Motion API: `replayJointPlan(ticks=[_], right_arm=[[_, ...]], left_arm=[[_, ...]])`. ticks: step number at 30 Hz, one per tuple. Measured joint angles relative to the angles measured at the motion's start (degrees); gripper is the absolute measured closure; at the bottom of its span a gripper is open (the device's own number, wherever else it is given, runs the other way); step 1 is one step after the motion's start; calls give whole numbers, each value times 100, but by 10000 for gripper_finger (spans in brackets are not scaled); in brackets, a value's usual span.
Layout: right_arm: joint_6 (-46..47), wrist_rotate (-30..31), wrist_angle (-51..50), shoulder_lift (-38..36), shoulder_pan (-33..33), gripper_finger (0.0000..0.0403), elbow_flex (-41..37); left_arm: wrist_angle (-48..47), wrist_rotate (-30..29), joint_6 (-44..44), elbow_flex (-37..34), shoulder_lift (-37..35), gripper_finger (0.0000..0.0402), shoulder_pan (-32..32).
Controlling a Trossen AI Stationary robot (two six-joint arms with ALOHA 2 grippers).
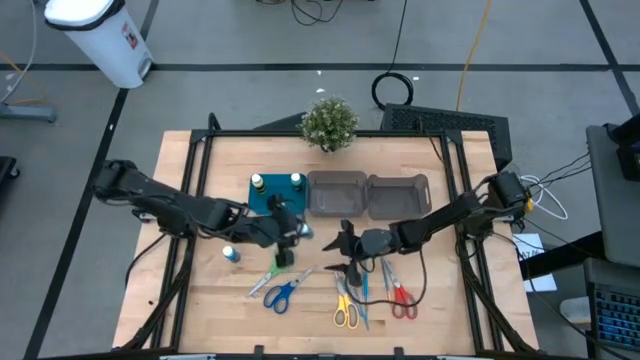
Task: Pick & Place Paint Supplies
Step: Put the bottom blue paint bottle into the blue bin
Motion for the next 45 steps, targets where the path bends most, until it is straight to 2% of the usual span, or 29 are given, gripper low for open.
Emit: replayJointPlan(ticks=[2,7,14,19,26,35,45], right_arm=[[10,62,-374,-265,-2,141,4],[258,80,-1144,-746,1,131,7],[283,92,-982,-1008,11,145,-259],[282,94,-823,-1015,11,149,-372],[282,96,-787,-1015,-13,149,-376],[282,96,-788,-1015,-15,149,-376],[280,98,-671,-1015,-15,149,-376]], left_arm=[[-203,-295,-47,0,-190,276,-21],[-597,-611,-214,-95,-543,276,96],[-569,-667,-468,-643,-812,276,633],[-26,-142,-406,-1067,-814,276,1246],[524,235,-408,-1458,-812,276,1908],[1109,494,-520,-1942,-788,276,2221],[1362,520,-643,-2156,-790,276,2244]])
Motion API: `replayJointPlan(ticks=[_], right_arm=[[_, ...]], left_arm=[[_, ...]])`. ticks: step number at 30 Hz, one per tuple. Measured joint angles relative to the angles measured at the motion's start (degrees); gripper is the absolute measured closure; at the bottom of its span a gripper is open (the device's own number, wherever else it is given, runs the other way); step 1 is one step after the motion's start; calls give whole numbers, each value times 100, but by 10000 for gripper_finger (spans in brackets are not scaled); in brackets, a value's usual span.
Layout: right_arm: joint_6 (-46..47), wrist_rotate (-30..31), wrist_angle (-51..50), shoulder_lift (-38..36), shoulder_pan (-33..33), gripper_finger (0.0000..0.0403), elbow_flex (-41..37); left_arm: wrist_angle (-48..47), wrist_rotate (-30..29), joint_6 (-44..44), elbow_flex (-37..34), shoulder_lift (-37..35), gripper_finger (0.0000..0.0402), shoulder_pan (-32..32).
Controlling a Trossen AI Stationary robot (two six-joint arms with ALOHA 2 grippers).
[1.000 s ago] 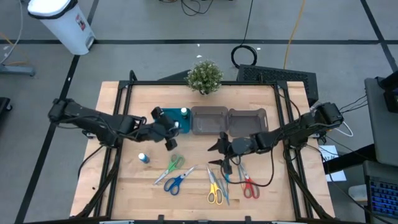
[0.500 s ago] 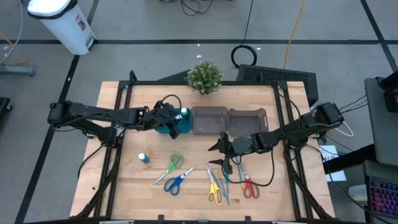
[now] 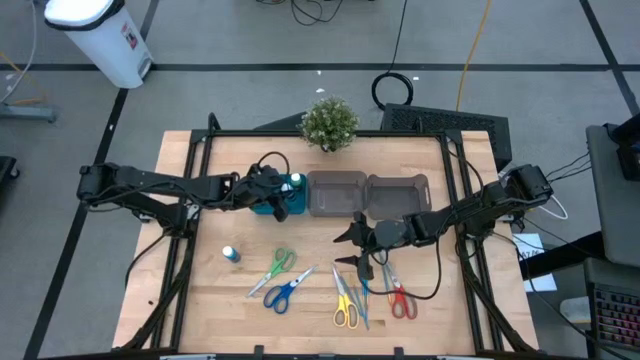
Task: Pick & Place Paint Supplies
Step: Put the bottom blue paint bottle into the blue bin
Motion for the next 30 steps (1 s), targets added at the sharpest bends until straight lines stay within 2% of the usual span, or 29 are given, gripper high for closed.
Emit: replayJointPlan(ticks=[12,30], right_arm=[[-40,2,8,0,0,149,-2],[-48,2,5,0,-5,149,-17]], left_arm=[[582,139,64,-9,413,276,2],[578,130,187,-4,783,276,2]])
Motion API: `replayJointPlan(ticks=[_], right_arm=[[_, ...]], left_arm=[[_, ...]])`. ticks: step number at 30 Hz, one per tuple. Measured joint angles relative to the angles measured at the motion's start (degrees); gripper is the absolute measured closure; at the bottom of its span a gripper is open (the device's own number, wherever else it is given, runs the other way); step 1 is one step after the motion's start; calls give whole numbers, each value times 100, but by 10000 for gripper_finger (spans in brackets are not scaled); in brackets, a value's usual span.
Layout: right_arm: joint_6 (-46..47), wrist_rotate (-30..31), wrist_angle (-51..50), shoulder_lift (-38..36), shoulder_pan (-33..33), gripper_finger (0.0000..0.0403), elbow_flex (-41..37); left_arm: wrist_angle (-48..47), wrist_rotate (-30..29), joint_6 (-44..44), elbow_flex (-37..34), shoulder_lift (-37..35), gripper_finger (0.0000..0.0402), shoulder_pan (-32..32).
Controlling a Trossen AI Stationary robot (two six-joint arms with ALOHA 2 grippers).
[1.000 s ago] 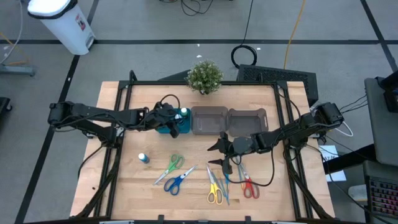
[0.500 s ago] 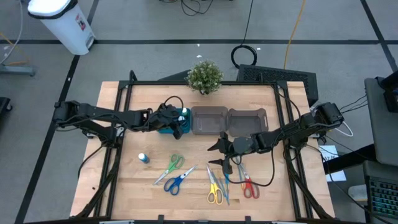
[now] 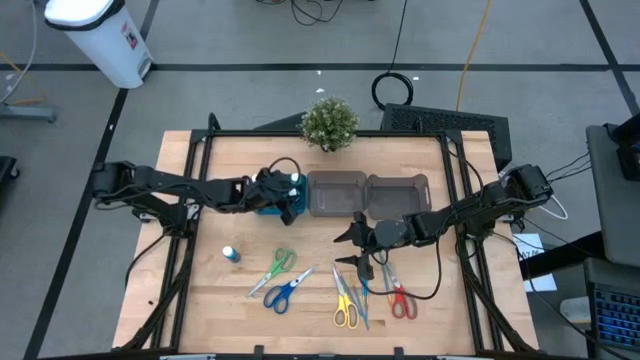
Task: Pick & Place Paint Supplies
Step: Put the bottom blue paint bottle into the blue bin
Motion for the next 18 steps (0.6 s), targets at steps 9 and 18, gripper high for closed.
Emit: replayJointPlan(ticks=[9,18], right_arm=[[-16,0,0,0,-2,149,0],[-17,0,0,0,-1,149,0]], left_arm=[[-1,0,52,0,41,276,-25],[28,140,143,0,197,276,-28]])
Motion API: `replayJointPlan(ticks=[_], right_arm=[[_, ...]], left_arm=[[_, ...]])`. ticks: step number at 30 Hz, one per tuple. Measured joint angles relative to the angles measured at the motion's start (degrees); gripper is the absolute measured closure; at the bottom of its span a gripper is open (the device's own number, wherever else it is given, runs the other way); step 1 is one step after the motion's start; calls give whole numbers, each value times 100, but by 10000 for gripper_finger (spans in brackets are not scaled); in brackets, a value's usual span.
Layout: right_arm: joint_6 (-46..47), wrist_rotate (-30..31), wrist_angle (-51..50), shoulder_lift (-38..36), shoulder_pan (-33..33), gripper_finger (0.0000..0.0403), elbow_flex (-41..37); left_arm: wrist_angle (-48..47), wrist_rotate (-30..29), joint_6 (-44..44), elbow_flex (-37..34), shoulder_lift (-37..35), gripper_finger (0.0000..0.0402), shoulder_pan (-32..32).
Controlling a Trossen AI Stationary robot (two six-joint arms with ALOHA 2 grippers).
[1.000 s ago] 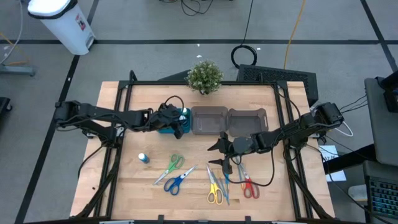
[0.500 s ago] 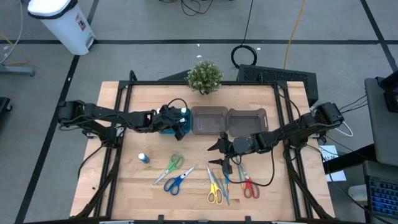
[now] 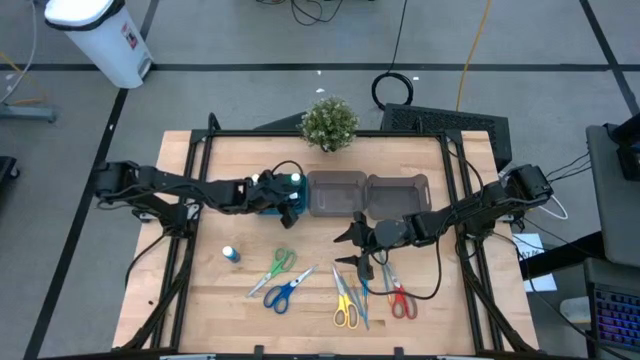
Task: Pick & Place Paint Supplies
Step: Put the bottom blue paint bottle into the blue bin, then put the blue paint bottle into the blue bin
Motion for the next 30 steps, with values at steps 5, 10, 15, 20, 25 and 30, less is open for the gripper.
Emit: replayJointPlan(ticks=[5,10,15,20,25,30], right_arm=[[1,0,0,0,0,149,0],[0,0,-3,0,0,149,0],[1,0,-14,0,0,149,0],[0,0,-15,0,1,149,0],[0,0,-15,0,1,149,0],[0,0,-15,0,0,149,0]], left_arm=[[-12,1,36,0,193,276,0],[-1,2,83,1,213,276,0],[-5,2,19,2,214,258,0],[-12,2,9,0,215,218,0],[-10,2,9,0,215,198,0],[-10,0,5,2,216,195,0]])
